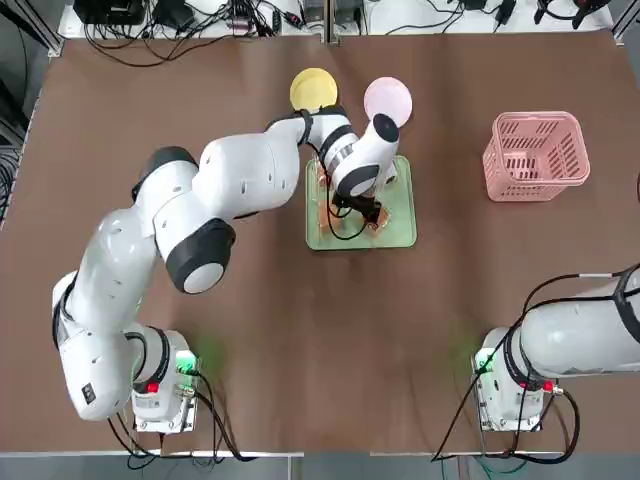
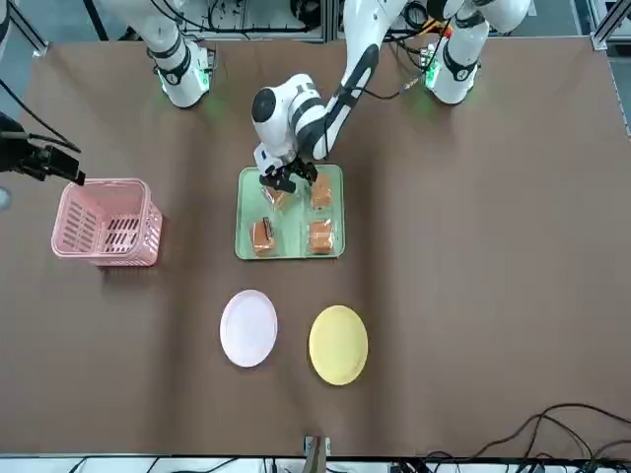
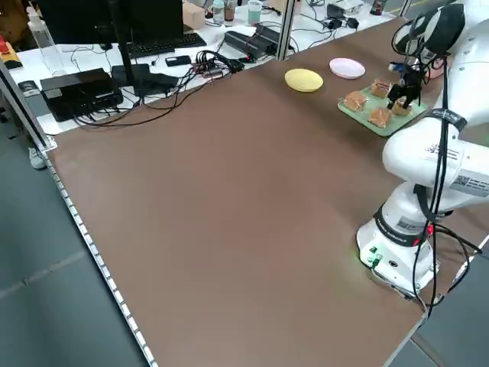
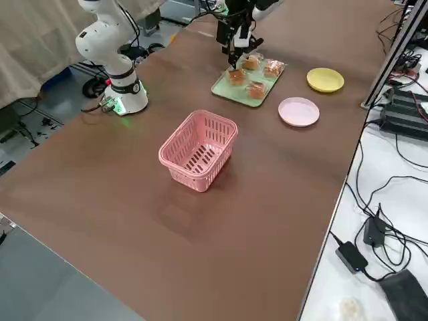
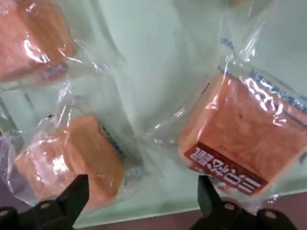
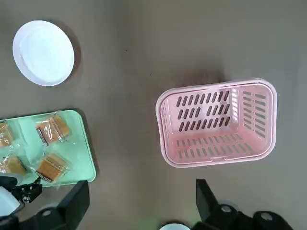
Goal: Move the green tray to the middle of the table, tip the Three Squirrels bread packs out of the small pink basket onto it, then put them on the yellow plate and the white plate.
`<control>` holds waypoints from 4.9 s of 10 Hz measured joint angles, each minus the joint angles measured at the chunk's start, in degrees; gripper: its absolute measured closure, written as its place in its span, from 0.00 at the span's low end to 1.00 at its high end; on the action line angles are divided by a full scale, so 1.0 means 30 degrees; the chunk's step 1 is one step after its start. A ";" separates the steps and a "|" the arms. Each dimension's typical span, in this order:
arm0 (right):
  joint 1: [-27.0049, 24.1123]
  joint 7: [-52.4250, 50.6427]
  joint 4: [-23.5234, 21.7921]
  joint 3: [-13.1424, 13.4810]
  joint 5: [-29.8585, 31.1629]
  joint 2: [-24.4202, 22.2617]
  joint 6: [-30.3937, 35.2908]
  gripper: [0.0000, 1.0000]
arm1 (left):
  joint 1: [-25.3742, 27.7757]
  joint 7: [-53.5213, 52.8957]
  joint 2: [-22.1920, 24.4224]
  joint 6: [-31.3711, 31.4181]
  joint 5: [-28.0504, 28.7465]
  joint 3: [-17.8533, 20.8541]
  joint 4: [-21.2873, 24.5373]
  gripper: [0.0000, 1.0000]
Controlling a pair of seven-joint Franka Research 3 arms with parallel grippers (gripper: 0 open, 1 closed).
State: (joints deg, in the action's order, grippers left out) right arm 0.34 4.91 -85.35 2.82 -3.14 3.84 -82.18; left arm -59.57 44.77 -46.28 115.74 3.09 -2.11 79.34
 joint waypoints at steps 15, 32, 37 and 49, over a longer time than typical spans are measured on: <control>-0.0069 0.0000 0.0000 0.0018 0.0000 0.0000 0.0087 0.02 | 0.0104 0.0686 -0.0973 0.4206 0.0000 0.0706 -0.0468 0.00; -0.0098 0.0000 0.0000 0.0023 -0.0001 0.0000 0.0128 0.02 | -0.1343 0.2437 -0.0927 0.1853 0.0000 0.1233 -0.0786 0.00; -0.0116 -0.0001 0.0000 0.0028 -0.0001 0.0000 0.0145 0.02 | -0.1986 0.3470 -0.0945 0.3795 -0.0018 0.1238 -0.0891 0.00; -0.0120 -0.0006 -0.0013 0.0016 -0.0027 -0.0006 0.0172 0.02 | 0.3978 -0.1560 0.3508 -0.2824 -0.0038 0.1549 -0.1733 0.00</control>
State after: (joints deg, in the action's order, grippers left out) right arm -0.02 4.89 -85.39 2.86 -3.22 3.82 -81.66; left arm -47.64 40.09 -35.75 107.27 2.98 2.54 74.14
